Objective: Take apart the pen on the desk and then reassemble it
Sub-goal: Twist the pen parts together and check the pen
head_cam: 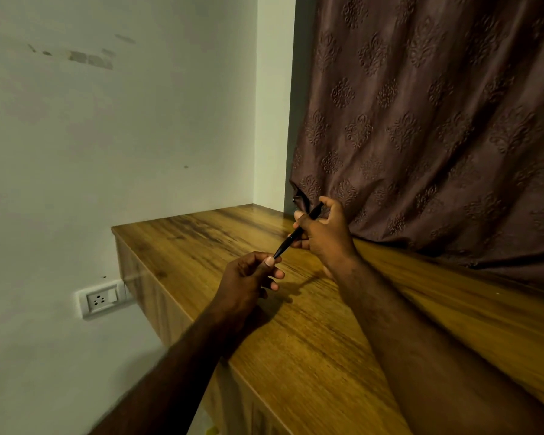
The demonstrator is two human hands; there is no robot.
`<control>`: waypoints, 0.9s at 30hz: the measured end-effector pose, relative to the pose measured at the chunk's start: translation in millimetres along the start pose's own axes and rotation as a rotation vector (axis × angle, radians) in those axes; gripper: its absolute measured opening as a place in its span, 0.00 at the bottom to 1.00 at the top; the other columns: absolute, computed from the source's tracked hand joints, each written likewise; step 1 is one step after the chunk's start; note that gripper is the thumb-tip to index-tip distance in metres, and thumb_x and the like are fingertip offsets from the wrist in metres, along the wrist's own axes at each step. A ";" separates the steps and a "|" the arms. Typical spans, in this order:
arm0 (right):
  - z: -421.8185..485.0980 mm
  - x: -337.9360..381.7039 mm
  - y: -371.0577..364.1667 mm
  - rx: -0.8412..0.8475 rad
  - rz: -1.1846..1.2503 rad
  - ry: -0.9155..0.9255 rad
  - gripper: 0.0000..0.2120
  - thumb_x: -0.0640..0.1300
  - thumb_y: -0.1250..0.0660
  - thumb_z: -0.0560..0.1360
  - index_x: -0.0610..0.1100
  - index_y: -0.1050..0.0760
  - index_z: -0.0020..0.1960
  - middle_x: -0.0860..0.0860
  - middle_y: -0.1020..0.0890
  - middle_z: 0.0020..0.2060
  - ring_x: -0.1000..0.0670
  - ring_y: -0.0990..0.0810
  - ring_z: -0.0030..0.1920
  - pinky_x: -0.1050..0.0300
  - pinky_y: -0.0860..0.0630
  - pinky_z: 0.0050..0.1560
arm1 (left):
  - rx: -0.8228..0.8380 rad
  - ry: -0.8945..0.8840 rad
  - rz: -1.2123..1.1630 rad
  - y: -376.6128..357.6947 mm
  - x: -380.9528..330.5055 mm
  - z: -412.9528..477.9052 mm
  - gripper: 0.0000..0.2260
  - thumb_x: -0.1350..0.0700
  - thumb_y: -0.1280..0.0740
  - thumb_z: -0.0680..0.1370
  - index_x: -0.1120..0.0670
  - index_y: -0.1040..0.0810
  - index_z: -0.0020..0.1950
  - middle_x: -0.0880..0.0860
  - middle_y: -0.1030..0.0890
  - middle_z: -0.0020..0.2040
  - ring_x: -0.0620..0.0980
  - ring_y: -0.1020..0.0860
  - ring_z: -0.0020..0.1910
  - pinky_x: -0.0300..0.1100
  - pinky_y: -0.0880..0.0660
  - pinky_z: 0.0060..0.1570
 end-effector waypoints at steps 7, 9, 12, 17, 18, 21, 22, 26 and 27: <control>-1.7 -3.4 -3.1 0.054 0.027 -0.051 0.35 0.31 0.36 0.76 0.55 0.46 0.74 0.33 0.26 0.61 0.37 0.17 0.51 0.52 0.19 0.32 | 0.004 0.000 -0.006 0.6 1.8 1.0 0.09 0.58 0.37 0.79 0.60 0.22 0.54 0.55 0.19 0.40 0.48 0.23 0.33 0.42 0.30 0.34; -1.6 0.3 0.8 0.005 0.007 -0.012 0.32 0.31 0.36 0.76 0.53 0.43 0.72 0.34 0.25 0.60 0.37 0.17 0.50 0.55 0.20 0.31 | 0.006 0.007 -0.008 0.4 2.9 1.3 0.09 0.58 0.37 0.79 0.60 0.22 0.54 0.55 0.19 0.40 0.48 0.23 0.33 0.43 0.30 0.35; -2.2 6.7 6.6 -0.049 -0.051 0.048 0.28 0.31 0.35 0.76 0.52 0.40 0.68 0.36 0.22 0.55 0.39 0.16 0.45 0.58 0.21 0.29 | 0.010 0.024 0.008 -0.1 5.6 2.4 0.08 0.59 0.38 0.79 0.59 0.22 0.55 0.55 0.19 0.40 0.48 0.23 0.34 0.42 0.30 0.34; -3.7 11.5 2.8 -0.024 -0.152 0.118 0.35 0.32 0.31 0.74 0.52 0.43 0.73 0.34 0.22 0.53 0.46 0.17 0.39 0.58 0.21 0.29 | 0.022 0.039 0.025 -0.3 7.6 3.9 0.08 0.61 0.36 0.78 0.59 0.23 0.56 0.54 0.18 0.40 0.48 0.23 0.34 0.38 0.26 0.31; -4.5 12.8 1.4 -0.017 -0.167 0.131 0.37 0.33 0.30 0.73 0.52 0.44 0.74 0.32 0.23 0.52 0.47 0.18 0.39 0.60 0.22 0.28 | 0.025 0.037 0.026 -0.1 7.9 4.1 0.08 0.61 0.36 0.78 0.59 0.23 0.56 0.54 0.18 0.41 0.48 0.22 0.34 0.38 0.26 0.31; -6.6 18.5 0.8 -0.020 -0.219 0.185 0.36 0.34 0.30 0.73 0.51 0.42 0.74 0.29 0.23 0.51 0.46 0.20 0.40 0.63 0.24 0.26 | 0.025 0.039 0.052 0.5 9.4 5.7 0.09 0.62 0.34 0.76 0.58 0.23 0.56 0.54 0.17 0.41 0.48 0.22 0.34 0.39 0.27 0.32; -6.9 20.0 1.5 -0.027 -0.229 0.200 0.34 0.34 0.30 0.73 0.51 0.41 0.73 0.29 0.23 0.50 0.45 0.20 0.40 0.63 0.24 0.25 | 0.023 0.045 0.057 0.3 9.9 6.0 0.09 0.62 0.33 0.76 0.57 0.23 0.56 0.54 0.17 0.40 0.48 0.22 0.34 0.40 0.28 0.33; -5.9 20.2 7.1 -0.064 -0.244 0.211 0.29 0.34 0.30 0.73 0.51 0.38 0.68 0.30 0.22 0.49 0.40 0.19 0.37 0.60 0.23 0.25 | -0.008 0.072 0.052 1.7 14.8 8.1 0.10 0.64 0.32 0.75 0.58 0.22 0.56 0.54 0.17 0.40 0.49 0.23 0.34 0.43 0.29 0.35; -5.1 19.3 8.3 -0.065 -0.243 0.203 0.30 0.34 0.30 0.73 0.50 0.39 0.68 0.30 0.22 0.50 0.41 0.20 0.36 0.59 0.22 0.25 | -0.026 0.080 0.043 2.9 16.3 8.5 0.10 0.64 0.33 0.75 0.58 0.22 0.56 0.55 0.17 0.41 0.50 0.23 0.34 0.43 0.29 0.36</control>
Point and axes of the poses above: each hand's wrist, its own z-axis towards the middle knuckle, its own y-axis out of the back of the hand, x = y × z, the point moved 6 cm from there along z, towards the middle knuckle
